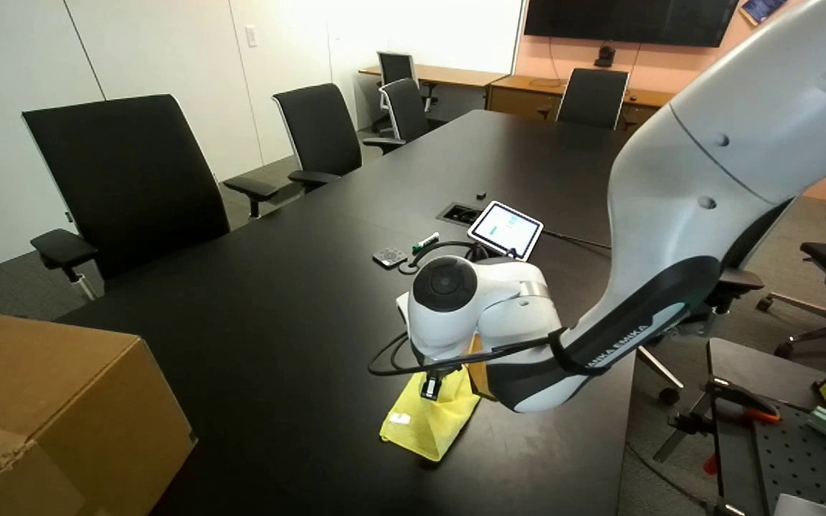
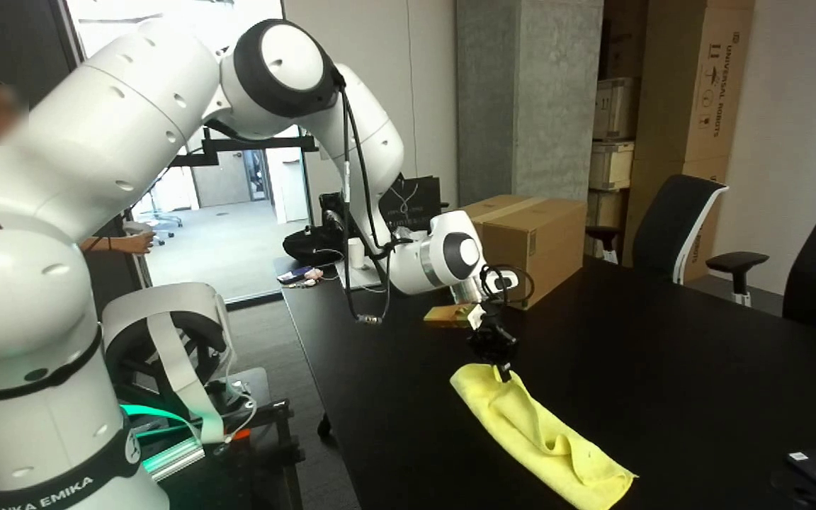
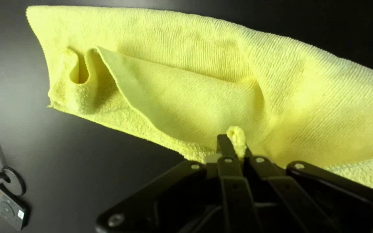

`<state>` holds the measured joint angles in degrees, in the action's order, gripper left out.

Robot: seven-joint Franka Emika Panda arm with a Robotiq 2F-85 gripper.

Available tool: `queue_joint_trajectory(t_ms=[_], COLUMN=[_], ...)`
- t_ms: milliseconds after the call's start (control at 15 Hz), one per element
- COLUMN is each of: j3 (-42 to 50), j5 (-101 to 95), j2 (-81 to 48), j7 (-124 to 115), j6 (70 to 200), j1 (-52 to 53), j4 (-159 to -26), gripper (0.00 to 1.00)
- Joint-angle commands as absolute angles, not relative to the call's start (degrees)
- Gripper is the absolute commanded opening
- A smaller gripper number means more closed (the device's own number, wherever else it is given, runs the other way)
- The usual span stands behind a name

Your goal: Fold the towel once on the table

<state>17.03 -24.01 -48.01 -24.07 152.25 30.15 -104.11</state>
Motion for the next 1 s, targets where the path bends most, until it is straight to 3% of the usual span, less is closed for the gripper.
queue_joint_trajectory(t_ms=[0, 533, 667, 933], j3=[16.53, 14.03, 13.57, 12.79], j5=[-24.23, -22.43, -22.06, -20.09], j2=[-53.51, -55.09, -55.27, -54.35], j7=[-25.35, -24.17, -24.33, -24.66], j6=[151.52, 153.29, 153.97, 155.75], j1=[29.43, 28.0, 27.5, 26.14], j4=[-98.07, -93.59, -92.75, -91.95], gripper=[0.01, 0.03, 0.3, 0.59])
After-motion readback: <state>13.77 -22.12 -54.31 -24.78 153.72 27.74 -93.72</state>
